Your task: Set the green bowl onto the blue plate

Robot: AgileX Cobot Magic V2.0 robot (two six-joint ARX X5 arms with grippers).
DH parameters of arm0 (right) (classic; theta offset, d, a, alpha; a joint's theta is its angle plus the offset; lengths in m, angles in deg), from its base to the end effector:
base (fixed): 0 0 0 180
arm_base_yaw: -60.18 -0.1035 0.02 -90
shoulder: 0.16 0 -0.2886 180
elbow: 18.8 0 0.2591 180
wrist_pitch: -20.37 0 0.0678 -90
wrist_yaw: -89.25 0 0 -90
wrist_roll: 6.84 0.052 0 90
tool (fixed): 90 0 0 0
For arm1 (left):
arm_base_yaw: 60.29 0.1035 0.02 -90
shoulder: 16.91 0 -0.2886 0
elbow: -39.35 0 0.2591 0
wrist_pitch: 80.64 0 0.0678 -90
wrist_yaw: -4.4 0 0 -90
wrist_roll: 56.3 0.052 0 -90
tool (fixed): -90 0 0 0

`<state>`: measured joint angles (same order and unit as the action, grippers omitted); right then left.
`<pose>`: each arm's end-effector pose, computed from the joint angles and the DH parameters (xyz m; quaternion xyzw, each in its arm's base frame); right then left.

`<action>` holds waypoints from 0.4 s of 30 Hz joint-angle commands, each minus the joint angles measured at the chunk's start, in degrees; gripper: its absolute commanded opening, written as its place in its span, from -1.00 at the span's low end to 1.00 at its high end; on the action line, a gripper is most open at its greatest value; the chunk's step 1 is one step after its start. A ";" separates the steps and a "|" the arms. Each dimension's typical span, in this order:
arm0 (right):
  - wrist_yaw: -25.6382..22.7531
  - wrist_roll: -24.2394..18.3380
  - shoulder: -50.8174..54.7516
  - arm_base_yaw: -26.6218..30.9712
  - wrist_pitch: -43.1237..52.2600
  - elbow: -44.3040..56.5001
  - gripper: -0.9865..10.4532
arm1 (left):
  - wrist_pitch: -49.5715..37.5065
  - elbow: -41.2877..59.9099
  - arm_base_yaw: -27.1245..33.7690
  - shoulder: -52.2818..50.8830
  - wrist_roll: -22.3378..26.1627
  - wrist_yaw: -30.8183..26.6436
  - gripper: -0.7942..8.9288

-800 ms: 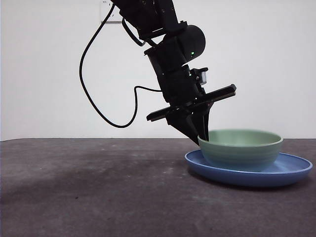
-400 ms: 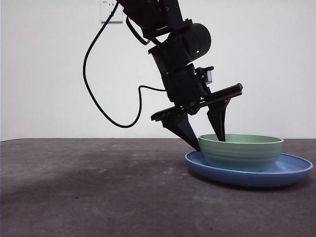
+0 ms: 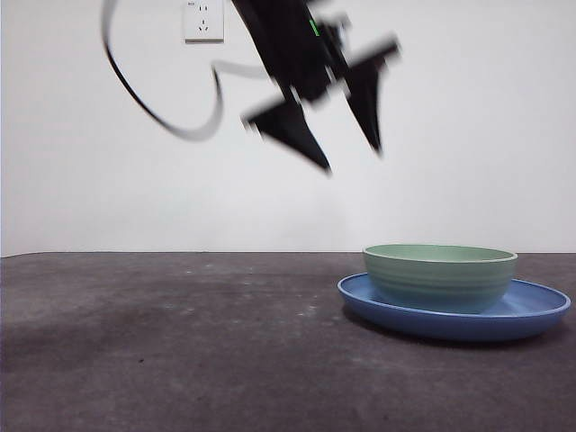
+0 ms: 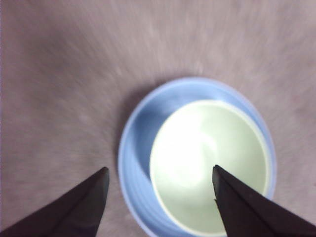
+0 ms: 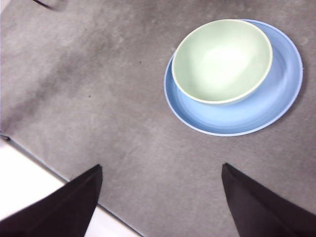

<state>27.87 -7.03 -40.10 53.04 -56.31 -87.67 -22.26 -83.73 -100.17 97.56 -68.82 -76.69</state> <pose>0.0979 0.0374 0.3301 0.0740 0.3972 0.2814 0.8704 0.3576 -0.3093 0.3140 0.0216 0.4440 -0.3282 0.8335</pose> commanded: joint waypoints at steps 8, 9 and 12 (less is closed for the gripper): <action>-0.61 0.15 -0.33 -0.22 0.31 -1.20 -0.15 | 2.78 0.31 3.39 -15.50 4.35 -0.11 -0.14; -0.61 0.15 -0.33 -0.22 0.31 -1.20 -0.15 | 3.32 1.05 3.67 -16.74 4.92 -0.11 -0.14; -0.61 0.15 -0.33 -0.22 0.35 -1.20 -0.15 | 3.72 6.25 4.76 -21.14 6.23 -0.11 -0.14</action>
<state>27.37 -7.03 -40.10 53.04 -56.31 -87.67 -19.02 -78.28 -95.36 75.40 -64.29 -76.69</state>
